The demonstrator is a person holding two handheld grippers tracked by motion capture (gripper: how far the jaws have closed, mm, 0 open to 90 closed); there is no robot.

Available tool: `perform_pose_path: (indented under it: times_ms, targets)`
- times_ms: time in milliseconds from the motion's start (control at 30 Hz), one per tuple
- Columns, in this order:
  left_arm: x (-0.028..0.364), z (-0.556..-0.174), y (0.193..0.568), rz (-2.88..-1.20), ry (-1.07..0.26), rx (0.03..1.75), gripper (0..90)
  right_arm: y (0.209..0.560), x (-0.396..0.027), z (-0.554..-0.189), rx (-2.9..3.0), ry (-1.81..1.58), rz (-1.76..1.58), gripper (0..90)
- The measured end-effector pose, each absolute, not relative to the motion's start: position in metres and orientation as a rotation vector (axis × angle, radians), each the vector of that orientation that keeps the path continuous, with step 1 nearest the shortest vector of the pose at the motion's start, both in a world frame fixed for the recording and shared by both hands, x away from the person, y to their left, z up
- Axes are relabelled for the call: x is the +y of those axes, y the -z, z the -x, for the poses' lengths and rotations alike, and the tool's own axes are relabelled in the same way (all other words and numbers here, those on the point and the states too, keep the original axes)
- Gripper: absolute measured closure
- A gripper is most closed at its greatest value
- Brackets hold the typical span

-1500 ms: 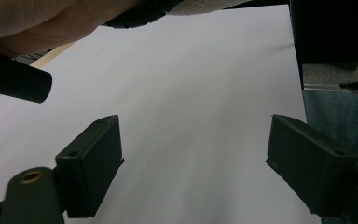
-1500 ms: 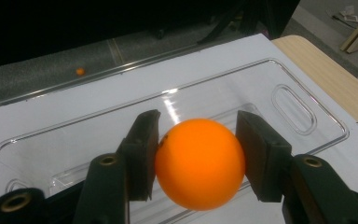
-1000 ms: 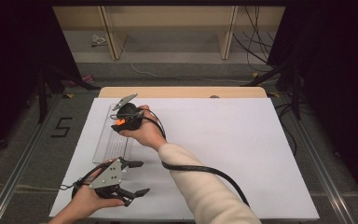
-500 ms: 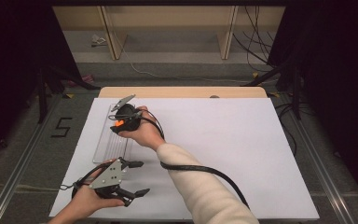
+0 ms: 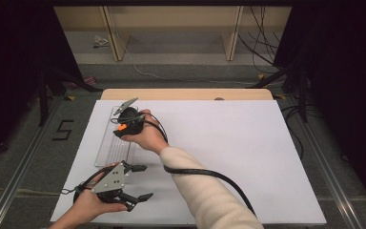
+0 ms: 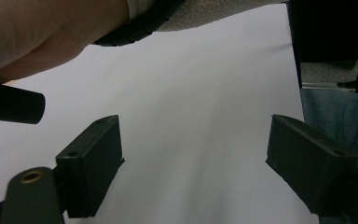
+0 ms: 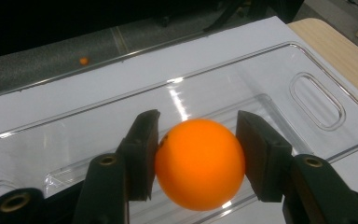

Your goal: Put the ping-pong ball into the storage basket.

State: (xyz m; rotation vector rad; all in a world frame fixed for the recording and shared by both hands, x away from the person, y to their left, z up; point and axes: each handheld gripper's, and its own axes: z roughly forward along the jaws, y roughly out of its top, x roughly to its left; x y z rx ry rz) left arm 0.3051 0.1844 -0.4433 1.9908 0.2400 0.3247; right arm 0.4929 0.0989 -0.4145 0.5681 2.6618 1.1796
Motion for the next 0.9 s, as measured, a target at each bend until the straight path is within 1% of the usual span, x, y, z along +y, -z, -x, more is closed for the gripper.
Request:
perform_pose_path:
  times_ms: [900]
  targets:
    - [0.1843, -0.305, 0.4434, -1.992, -0.323, 0.238, 17.6, 0.4222, 0.1016, -0.4948, 2.686, -1.155, -0.579, 50.9]
